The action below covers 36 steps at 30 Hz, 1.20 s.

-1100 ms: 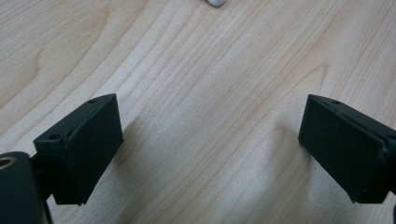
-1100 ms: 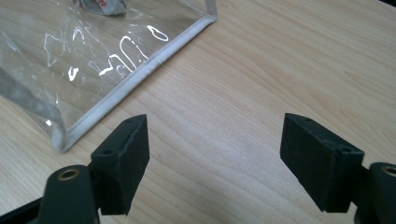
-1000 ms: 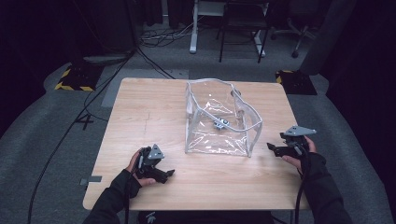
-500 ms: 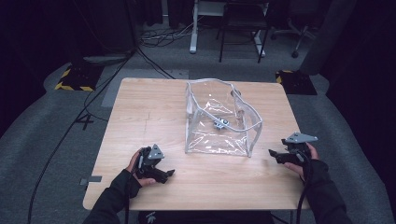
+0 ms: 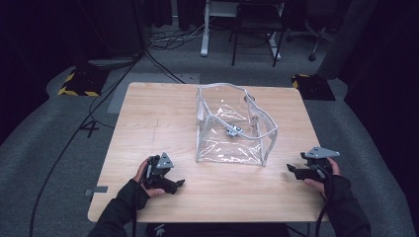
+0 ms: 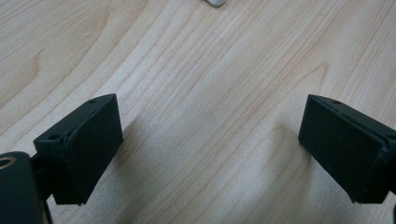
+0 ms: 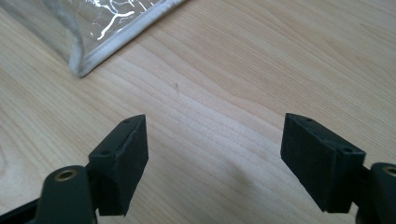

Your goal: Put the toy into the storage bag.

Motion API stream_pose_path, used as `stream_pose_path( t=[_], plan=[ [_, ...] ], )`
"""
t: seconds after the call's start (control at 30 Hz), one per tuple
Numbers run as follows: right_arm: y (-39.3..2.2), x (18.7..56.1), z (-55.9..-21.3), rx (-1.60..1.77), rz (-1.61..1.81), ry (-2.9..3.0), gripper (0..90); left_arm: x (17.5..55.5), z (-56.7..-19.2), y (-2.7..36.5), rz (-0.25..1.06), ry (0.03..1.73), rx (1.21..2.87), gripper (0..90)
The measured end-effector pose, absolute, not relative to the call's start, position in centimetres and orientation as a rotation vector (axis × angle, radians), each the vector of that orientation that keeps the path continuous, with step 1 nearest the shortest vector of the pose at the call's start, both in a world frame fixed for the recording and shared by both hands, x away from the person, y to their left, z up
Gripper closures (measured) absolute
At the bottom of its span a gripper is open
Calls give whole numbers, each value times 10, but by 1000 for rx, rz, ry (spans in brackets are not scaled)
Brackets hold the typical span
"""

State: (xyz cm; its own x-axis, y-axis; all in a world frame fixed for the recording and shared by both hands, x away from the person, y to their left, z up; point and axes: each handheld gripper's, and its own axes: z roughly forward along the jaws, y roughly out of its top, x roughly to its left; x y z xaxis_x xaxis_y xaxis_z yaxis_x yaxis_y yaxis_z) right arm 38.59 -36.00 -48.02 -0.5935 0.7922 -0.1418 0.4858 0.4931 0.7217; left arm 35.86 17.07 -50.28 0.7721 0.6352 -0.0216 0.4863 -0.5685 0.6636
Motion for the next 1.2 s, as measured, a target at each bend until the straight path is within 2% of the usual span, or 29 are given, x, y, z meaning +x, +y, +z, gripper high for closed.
stream_pose_path(
  t=[1.2],
  plan=[
    [-387,350,-500,1147,972,2278,197,359,-503,171,295,835,2287,68]
  ],
)
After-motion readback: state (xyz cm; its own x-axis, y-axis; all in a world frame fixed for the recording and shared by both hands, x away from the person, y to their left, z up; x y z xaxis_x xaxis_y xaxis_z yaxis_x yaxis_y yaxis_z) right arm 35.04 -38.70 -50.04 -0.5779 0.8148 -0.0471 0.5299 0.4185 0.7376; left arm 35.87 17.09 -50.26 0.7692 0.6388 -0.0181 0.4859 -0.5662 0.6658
